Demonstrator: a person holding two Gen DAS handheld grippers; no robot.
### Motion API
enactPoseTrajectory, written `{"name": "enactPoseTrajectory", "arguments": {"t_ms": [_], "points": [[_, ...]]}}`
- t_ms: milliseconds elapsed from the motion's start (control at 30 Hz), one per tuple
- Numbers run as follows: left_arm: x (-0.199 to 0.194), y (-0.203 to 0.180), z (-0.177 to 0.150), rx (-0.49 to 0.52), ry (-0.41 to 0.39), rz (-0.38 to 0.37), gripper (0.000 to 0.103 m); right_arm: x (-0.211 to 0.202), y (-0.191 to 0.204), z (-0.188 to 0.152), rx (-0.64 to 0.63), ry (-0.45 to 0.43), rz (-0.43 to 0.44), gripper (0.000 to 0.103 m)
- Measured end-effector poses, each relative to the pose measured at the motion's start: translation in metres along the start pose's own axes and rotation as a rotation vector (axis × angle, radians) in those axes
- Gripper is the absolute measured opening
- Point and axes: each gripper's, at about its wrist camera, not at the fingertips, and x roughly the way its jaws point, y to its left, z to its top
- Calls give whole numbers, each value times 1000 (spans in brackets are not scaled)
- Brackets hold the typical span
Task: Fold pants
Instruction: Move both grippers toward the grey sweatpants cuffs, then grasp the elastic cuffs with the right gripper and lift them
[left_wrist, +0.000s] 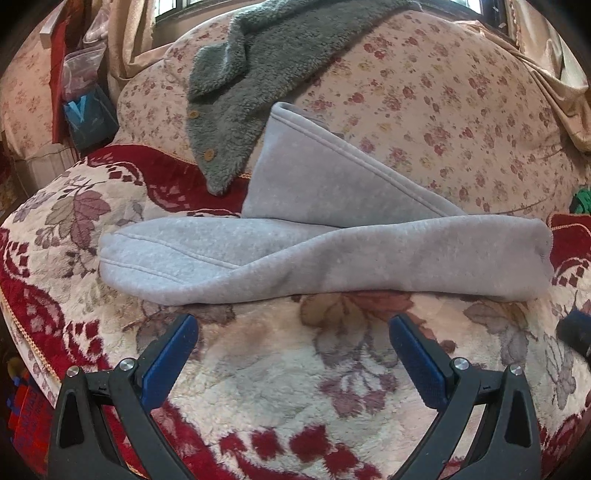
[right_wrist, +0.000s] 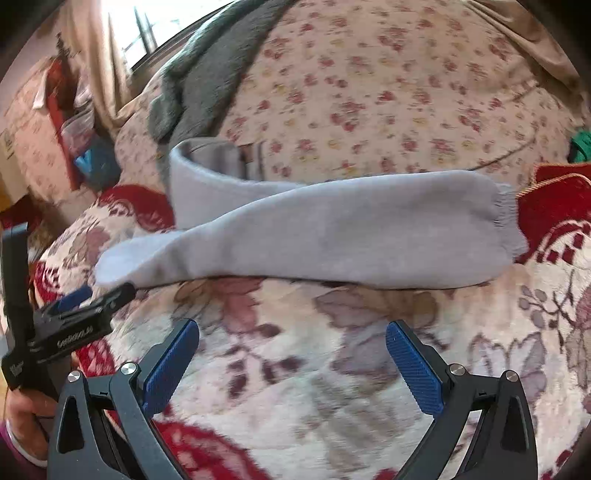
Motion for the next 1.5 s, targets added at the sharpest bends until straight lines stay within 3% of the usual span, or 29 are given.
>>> {"name": "enactPoseTrajectory", "arguments": {"t_ms": [267,500,700,900,933,967,1000,1067,1233,1500], "points": [[17,-2,14,1,5,-6,103,8,-77,37,190,42,-10,103],[37,16,23,-94,59,-39,103,32,-131,77,446,97,5,103],[45,36,23,-160,85,-27,103,66,-141,106,566,166,19,103],[51,50,17,-167,105,2,103,95,-139,125,572,233,-72,102],[52,54,16,-173,107,6,103,98,-137,128,546,232,-77,92],[53,57,15,-178,108,10,103,101,-136,129,517,239,-82,62],[54,61,14,-183,110,16,103,104,-136,128,504,260,-77,49],[56,70,12,-198,117,26,103,105,-139,123,514,261,-44,38],[58,100,5,-297,139,40,103,80,-137,103,487,223,12,24],[62,110,-6,-401,159,-62,103,29,-133,57,486,181,85,23]]}}
